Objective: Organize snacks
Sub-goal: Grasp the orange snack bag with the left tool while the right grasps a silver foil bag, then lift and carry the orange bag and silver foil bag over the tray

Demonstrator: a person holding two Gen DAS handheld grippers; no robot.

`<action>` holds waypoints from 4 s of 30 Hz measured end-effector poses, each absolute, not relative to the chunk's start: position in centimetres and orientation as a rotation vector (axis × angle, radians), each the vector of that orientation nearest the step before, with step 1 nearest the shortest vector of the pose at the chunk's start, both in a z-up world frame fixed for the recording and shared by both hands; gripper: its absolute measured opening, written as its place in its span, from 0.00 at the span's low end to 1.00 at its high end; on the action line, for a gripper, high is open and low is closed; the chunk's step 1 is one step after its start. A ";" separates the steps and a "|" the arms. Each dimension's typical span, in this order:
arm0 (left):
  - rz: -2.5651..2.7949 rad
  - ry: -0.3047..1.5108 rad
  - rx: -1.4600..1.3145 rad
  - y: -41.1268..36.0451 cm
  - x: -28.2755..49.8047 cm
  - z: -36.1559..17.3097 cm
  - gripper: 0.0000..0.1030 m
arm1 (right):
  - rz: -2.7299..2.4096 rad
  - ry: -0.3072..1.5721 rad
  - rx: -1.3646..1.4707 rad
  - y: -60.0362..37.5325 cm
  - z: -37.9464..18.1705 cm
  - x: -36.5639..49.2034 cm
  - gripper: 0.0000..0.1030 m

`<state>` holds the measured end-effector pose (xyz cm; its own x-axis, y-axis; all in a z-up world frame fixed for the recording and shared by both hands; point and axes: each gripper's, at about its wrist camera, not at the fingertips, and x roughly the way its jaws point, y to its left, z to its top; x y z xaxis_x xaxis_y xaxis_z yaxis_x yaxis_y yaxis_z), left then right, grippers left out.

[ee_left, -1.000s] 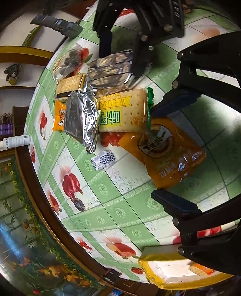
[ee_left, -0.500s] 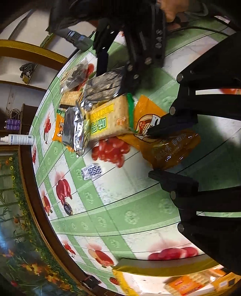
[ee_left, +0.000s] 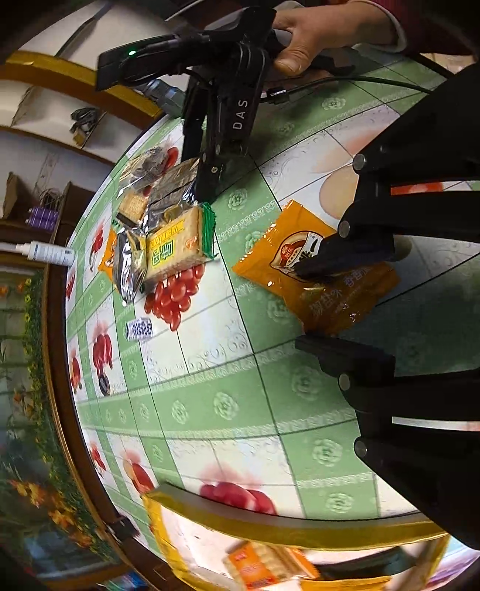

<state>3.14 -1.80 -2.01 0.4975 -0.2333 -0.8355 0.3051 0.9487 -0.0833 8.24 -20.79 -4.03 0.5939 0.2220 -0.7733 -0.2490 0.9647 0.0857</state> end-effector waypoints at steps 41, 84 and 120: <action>-0.345 1.010 0.438 -3.3 1.0 -3.1 0.87 | 0.247 0.929 -0.030 -19.2 -4.2 5.1 0.62; 0.152 0.804 0.033 8.3 -3.9 2.8 0.39 | 0.588 0.792 0.020 -10.8 1.7 -0.6 0.59; 0.292 0.785 -0.076 15.7 -4.3 2.9 0.39 | 0.732 0.824 -0.090 -1.6 1.2 0.5 0.59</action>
